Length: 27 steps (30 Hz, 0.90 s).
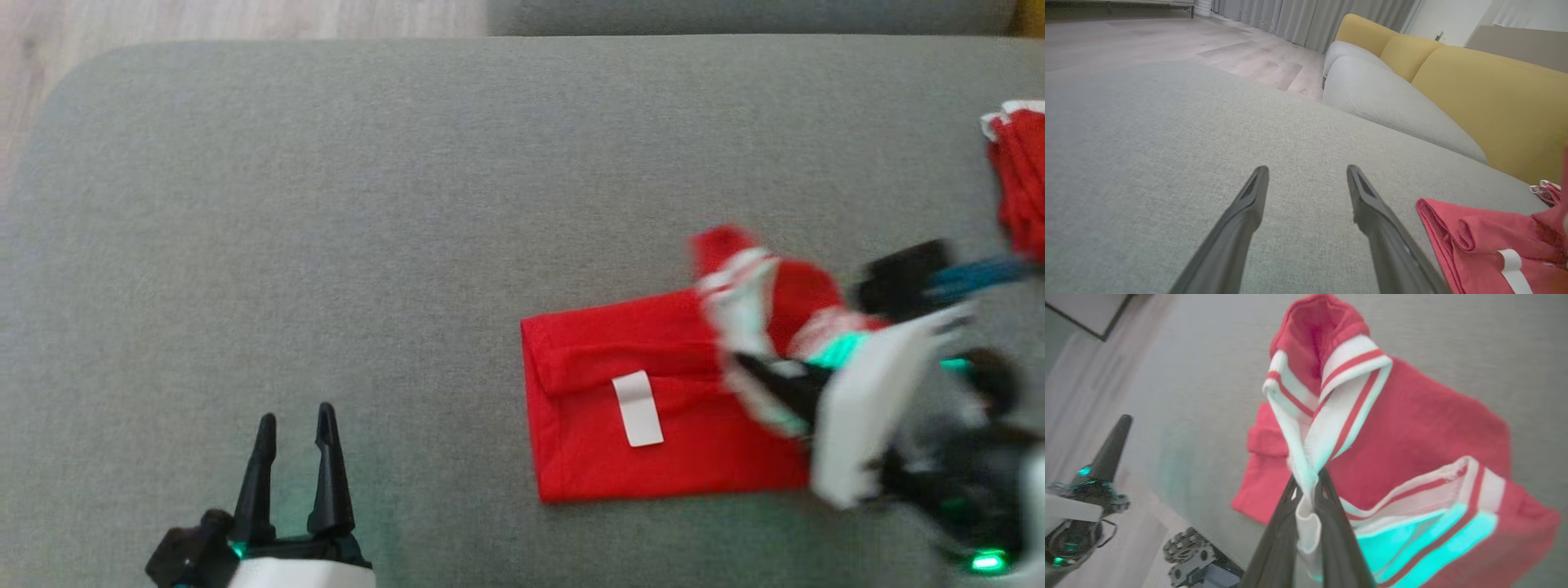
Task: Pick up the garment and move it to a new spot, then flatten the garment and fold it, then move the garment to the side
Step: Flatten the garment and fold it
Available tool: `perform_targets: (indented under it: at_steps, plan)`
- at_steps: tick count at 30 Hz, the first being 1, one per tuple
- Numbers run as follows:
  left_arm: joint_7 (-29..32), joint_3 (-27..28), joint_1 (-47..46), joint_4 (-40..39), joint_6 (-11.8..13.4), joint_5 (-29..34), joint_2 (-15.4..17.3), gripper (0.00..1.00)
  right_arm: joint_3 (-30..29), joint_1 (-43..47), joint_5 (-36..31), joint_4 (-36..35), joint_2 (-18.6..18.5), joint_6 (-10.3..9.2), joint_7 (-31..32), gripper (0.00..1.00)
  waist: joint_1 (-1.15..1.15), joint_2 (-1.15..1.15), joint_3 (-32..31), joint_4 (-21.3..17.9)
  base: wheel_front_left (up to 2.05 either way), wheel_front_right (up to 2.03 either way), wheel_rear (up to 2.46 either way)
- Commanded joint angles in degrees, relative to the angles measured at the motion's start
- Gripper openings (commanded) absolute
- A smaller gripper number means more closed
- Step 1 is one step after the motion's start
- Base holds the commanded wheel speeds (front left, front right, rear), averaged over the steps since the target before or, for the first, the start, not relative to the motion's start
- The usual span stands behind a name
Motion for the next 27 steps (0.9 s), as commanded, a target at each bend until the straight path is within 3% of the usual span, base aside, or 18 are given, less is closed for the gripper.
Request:
perform_targets:
  at_steps: [1,7,18,27]
  plan:
    - [-0.5,1.2,-1.8,-1.2,0.5,-0.8,-0.1,1.00,3.9,-0.9,-1.0,-1.1,2.3,0.41,-2.2,0.00,0.00,0.00,-0.1,0.7,0.00,0.00,0.00]
    - [-0.5,0.2,-1.6,-0.3,0.7,-0.9,-0.1,1.00,11.2,0.2,-3.9,7.3,6.5,0.41,-11.6,0.00,0.00,0.00,-0.7,2.8,0.00,0.00,0.00]
    - [-0.5,0.6,-0.6,-0.1,0.7,-0.6,-0.1,1.00,12.3,-0.7,-4.9,16.8,7.1,0.41,-22.3,0.00,0.00,0.00,-1.3,3.2,0.00,0.00,0.00]
    - [-0.5,1.2,-0.5,0.3,0.5,0.1,-0.1,1.00,17.1,-3.0,-2.7,23.8,7.1,0.41,-30.5,0.00,0.00,0.00,-3.1,2.0,0.00,0.00,0.00]
